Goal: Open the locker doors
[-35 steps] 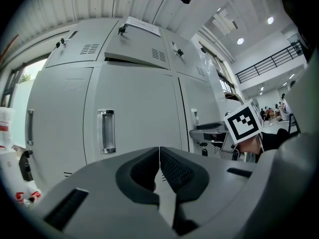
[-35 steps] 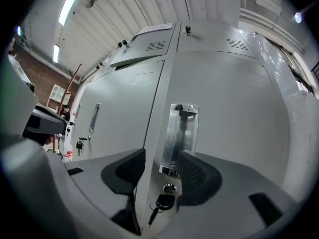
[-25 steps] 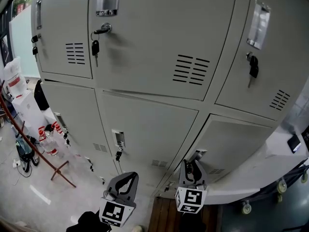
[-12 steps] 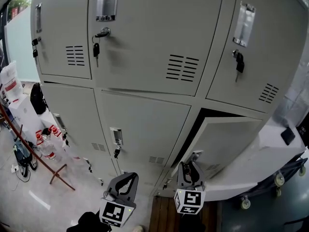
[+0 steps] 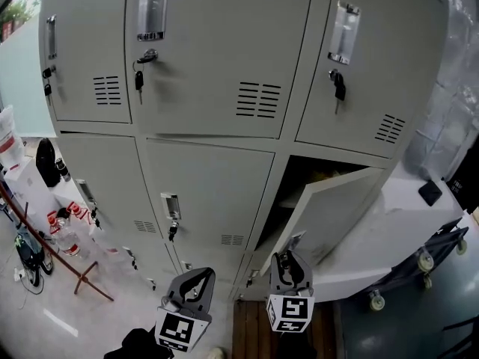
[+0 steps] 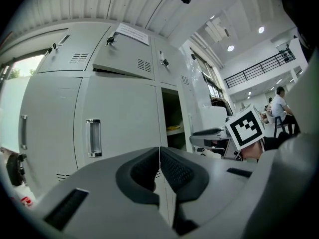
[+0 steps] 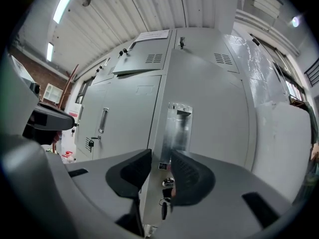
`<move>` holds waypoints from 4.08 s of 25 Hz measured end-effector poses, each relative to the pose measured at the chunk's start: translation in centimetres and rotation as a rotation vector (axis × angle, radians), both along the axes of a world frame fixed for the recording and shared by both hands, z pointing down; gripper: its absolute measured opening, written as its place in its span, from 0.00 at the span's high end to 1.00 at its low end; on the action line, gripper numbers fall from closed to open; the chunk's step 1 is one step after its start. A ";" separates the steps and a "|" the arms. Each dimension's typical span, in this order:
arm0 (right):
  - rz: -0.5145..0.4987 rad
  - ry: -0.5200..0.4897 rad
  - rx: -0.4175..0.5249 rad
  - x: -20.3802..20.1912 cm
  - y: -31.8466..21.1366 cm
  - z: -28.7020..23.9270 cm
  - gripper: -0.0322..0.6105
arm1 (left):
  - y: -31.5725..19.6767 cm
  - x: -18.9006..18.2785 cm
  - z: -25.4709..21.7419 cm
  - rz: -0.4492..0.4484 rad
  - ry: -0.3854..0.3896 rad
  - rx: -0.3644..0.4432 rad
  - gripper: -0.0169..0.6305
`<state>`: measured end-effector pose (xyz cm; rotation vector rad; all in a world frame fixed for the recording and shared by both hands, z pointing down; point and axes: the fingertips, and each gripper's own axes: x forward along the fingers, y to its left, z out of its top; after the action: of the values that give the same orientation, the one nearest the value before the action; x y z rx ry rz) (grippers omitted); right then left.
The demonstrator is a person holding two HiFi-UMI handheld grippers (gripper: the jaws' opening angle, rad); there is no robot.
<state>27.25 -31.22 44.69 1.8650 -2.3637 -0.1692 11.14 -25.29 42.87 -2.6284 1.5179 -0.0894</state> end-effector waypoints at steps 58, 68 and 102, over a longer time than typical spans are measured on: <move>0.563 0.037 -0.026 19.1 15.7 0.7 0.92 | 6.2 14.1 2.0 0.400 0.046 -0.024 0.94; 0.644 0.027 -0.033 23.8 15.7 0.8 0.93 | 4.8 16.2 2.8 0.427 0.040 -0.040 0.94; 0.481 -0.057 0.043 16.6 16.1 -2.1 0.93 | 5.4 11.3 -0.2 0.321 0.008 -0.027 0.94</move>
<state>43.84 -15.13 42.60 2.4163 -1.8788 -0.1177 22.44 -19.84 42.64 -2.8562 1.0839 -0.0728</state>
